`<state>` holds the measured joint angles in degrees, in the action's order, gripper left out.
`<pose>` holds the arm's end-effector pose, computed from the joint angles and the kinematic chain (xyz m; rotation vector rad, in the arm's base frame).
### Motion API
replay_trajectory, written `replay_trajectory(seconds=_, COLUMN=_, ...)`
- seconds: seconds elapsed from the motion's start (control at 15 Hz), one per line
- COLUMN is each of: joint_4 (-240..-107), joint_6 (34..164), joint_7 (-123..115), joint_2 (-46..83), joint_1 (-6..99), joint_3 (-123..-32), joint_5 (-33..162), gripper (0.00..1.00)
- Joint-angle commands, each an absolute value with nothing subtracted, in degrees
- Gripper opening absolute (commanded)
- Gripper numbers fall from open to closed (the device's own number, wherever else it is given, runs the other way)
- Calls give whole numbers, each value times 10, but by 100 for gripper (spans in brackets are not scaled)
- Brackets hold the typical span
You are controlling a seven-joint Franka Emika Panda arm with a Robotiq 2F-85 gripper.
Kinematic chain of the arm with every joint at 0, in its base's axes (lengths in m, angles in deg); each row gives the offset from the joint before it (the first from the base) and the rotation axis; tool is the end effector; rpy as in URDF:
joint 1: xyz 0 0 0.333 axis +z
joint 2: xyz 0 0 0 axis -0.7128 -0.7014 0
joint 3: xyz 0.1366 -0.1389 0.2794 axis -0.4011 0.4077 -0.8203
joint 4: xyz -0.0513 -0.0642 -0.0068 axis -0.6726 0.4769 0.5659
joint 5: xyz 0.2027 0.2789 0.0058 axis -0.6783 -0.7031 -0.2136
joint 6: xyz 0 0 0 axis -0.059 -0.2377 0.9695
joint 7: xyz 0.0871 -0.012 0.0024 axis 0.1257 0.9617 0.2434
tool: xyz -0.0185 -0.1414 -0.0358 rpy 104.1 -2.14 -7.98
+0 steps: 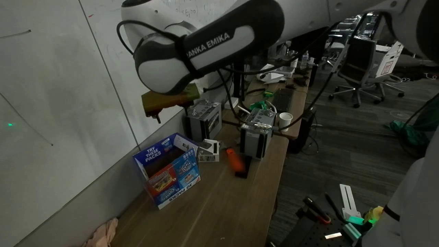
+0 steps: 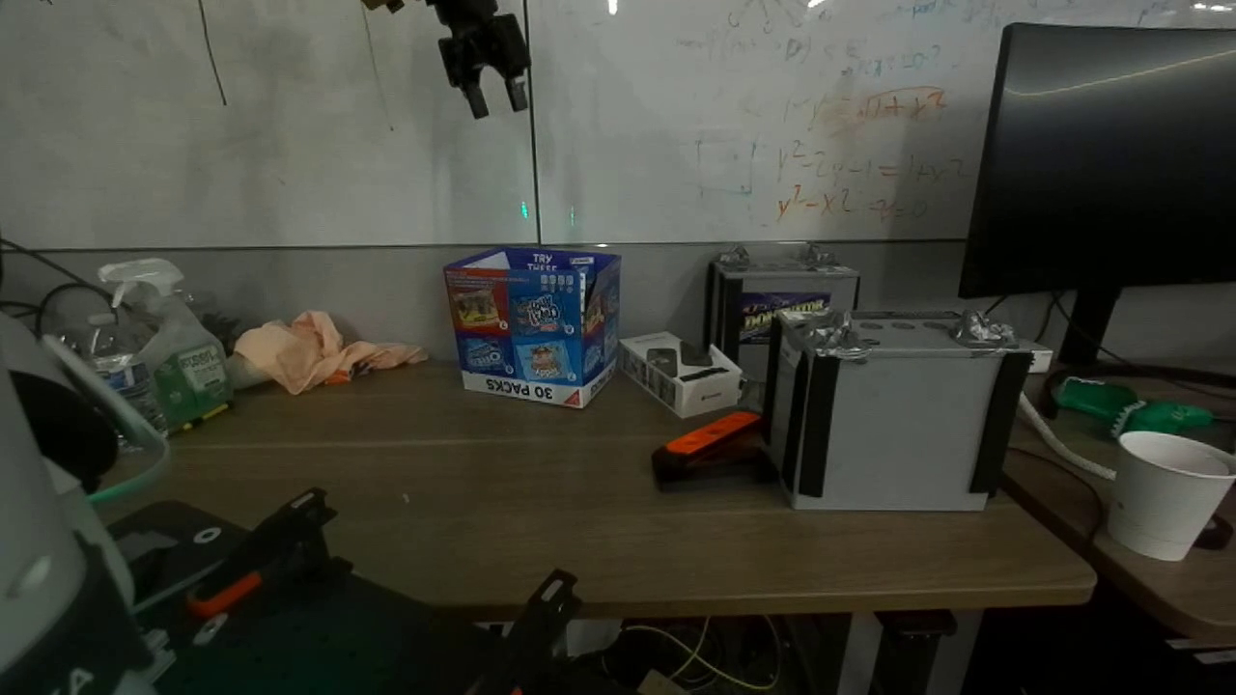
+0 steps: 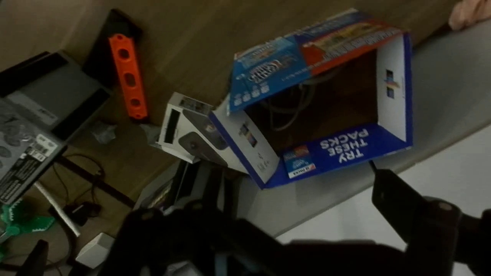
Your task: Put the ropes inside the blue box.
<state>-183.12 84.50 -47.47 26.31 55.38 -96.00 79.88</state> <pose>0.5475 0.2099 0.4892 2.9760 -0.4260 0.4257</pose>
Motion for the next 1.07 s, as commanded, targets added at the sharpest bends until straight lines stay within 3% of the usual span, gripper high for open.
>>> replay_trajectory(seconds=0.0, joint_4=-1896, joint_6=785, joint_7=-319, joint_2=355, joint_1=491, joint_3=-989, joint_5=747, gripper=100)
replay_trajectory(seconds=0.73, joint_4=-2123, joint_6=763, joint_7=143, joint_2=578, joint_1=492, joint_3=-836, joint_5=702, gripper=100)
replay_trajectory(seconds=1.0, joint_4=-2224, joint_6=783, joint_7=146, joint_2=700, joint_1=478, joint_3=-771, joint_5=618, gripper=100)
